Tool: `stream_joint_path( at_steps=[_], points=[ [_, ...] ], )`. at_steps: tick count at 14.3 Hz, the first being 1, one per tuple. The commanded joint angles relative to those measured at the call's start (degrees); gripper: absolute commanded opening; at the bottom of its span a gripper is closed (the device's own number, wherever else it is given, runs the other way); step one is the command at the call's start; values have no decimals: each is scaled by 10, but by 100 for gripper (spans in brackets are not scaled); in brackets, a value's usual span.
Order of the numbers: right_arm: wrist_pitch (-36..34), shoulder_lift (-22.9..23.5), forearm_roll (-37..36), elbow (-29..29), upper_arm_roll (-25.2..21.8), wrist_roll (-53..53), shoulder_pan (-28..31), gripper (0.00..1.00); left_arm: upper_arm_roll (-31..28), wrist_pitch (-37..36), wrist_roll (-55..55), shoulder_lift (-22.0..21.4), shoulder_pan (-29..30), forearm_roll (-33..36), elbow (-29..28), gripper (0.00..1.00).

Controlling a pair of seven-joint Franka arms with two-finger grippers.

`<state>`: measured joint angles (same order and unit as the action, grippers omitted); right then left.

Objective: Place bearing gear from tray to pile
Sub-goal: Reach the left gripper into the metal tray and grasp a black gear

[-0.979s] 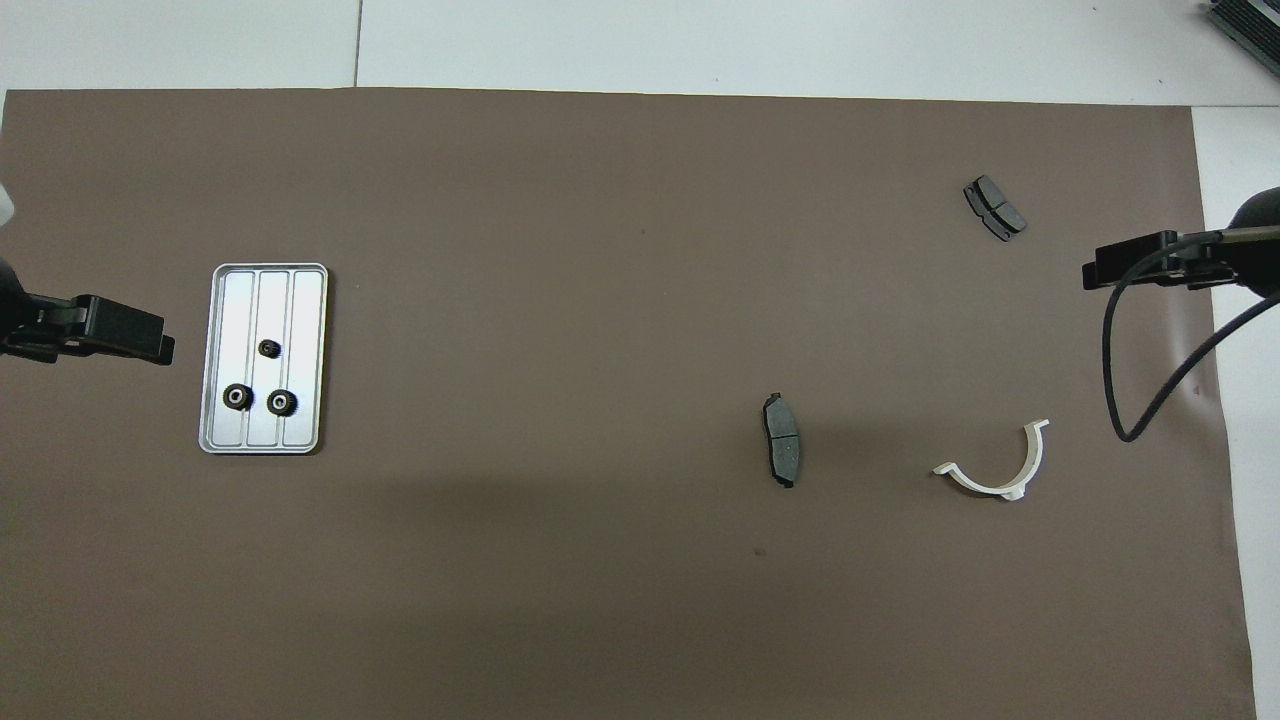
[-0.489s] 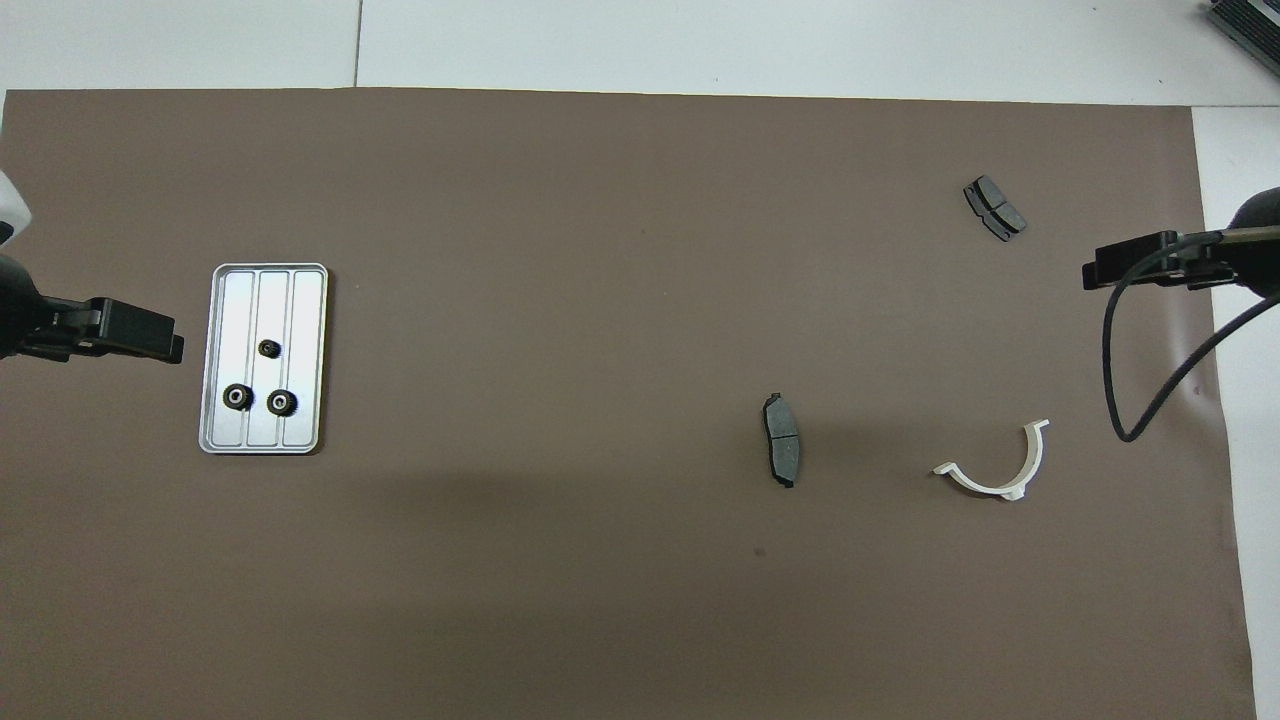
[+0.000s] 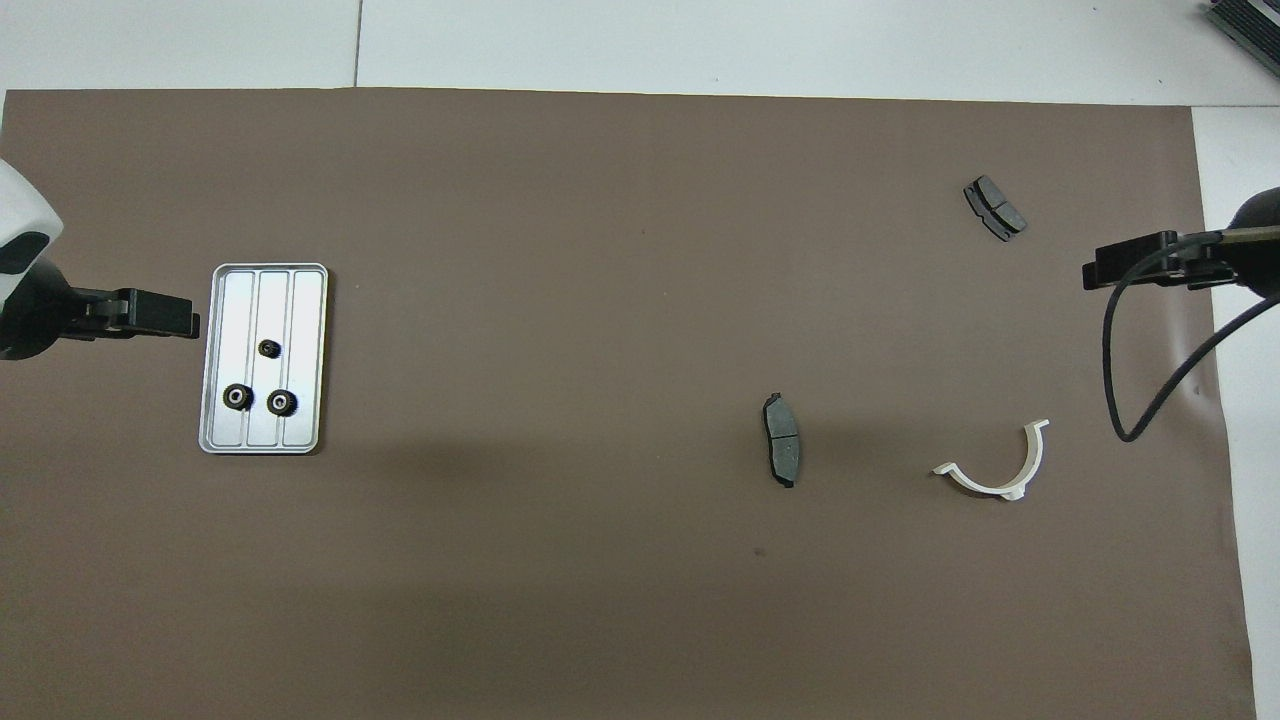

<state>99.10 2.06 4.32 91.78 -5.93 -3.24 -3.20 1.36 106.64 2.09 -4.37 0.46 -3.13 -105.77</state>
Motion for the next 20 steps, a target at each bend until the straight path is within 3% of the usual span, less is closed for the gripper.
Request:
stream_joint_path(
  at_steps=[1,4,8,13,16,18,20],
  points=[
    [3,-15,11,18,1,-8,3,100,-8,59,-2,18,5,-3,-26,100],
    [3,-15,11,18,1,-8,3,100,-17,125,-19,68,5,-3,-40,100],
    [3,-15,11,18,1,-8,3,100,-19,280,-24,77,5,-3,-150,100],
    [3,-15,11,18,1,-8,3,100,-19,326,-24,147,5,-3,-156,98],
    [3,-15,11,18,1,-7,3,100,-19,345,-18,176,6,-3,-155,63],
    [3,-15,11,18,1,-8,3,100,-19,347,-23,184,5,-3,-155,54],
    [2,-15,11,18,1,-7,3,100,-19,346,-22,186,5,-2,-161,53]
  ],
)
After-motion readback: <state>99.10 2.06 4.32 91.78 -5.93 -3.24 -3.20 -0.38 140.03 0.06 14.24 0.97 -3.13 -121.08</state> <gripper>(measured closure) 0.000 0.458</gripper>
